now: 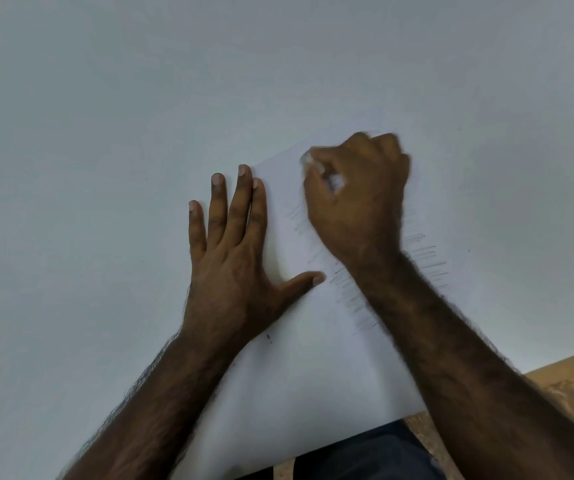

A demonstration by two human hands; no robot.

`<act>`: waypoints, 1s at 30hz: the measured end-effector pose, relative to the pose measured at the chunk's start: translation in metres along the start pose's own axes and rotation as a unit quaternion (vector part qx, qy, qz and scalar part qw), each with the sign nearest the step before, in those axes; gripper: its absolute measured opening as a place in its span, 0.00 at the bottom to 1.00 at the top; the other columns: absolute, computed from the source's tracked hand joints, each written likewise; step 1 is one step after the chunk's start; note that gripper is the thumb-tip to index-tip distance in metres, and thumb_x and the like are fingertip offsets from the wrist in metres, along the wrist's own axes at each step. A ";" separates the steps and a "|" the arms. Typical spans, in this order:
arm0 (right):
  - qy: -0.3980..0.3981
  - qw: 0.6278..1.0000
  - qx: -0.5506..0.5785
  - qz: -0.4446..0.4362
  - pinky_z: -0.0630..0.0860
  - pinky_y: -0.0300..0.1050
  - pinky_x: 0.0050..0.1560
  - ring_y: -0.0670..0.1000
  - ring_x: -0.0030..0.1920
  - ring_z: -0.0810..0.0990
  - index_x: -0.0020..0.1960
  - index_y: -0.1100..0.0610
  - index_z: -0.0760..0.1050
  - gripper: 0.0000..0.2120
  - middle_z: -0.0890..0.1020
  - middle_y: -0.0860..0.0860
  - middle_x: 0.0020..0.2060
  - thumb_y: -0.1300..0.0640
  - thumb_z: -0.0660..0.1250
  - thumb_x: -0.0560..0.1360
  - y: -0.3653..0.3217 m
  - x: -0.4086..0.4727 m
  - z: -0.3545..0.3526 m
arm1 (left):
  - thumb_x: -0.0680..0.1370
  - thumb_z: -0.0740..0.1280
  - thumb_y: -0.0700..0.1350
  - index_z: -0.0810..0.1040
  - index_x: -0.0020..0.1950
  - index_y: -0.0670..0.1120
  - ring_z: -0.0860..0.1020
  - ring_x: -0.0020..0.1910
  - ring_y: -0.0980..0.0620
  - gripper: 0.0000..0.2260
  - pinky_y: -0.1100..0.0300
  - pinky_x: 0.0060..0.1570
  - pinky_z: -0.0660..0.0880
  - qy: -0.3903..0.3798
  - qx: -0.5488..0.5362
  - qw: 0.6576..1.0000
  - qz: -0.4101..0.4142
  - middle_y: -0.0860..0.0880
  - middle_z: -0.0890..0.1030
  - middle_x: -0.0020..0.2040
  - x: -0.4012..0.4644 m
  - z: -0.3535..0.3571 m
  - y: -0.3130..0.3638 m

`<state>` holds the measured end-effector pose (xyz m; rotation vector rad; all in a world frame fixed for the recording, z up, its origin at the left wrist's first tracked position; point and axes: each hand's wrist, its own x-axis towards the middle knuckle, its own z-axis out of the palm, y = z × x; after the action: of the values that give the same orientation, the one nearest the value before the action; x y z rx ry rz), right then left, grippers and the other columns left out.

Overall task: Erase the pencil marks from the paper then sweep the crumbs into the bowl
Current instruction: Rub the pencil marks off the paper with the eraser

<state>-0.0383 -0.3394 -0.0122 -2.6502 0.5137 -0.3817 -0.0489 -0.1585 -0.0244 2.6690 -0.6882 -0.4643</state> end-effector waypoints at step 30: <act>0.023 0.999 -0.033 0.009 0.68 0.53 0.49 0.60 0.50 0.79 0.51 0.50 0.87 0.06 0.84 0.50 0.42 0.53 0.72 0.77 0.012 -0.009 -0.007 | 0.73 0.58 0.82 0.43 0.89 0.45 0.35 0.88 0.46 0.59 0.42 0.85 0.34 -0.008 -0.010 1.000 -0.012 0.49 0.40 0.89 0.000 -0.004 0.003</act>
<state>-0.0523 -0.3480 -0.0131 -2.7037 0.5726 -0.4289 -0.0483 -0.1598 -0.0194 2.6596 -0.6546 -0.4970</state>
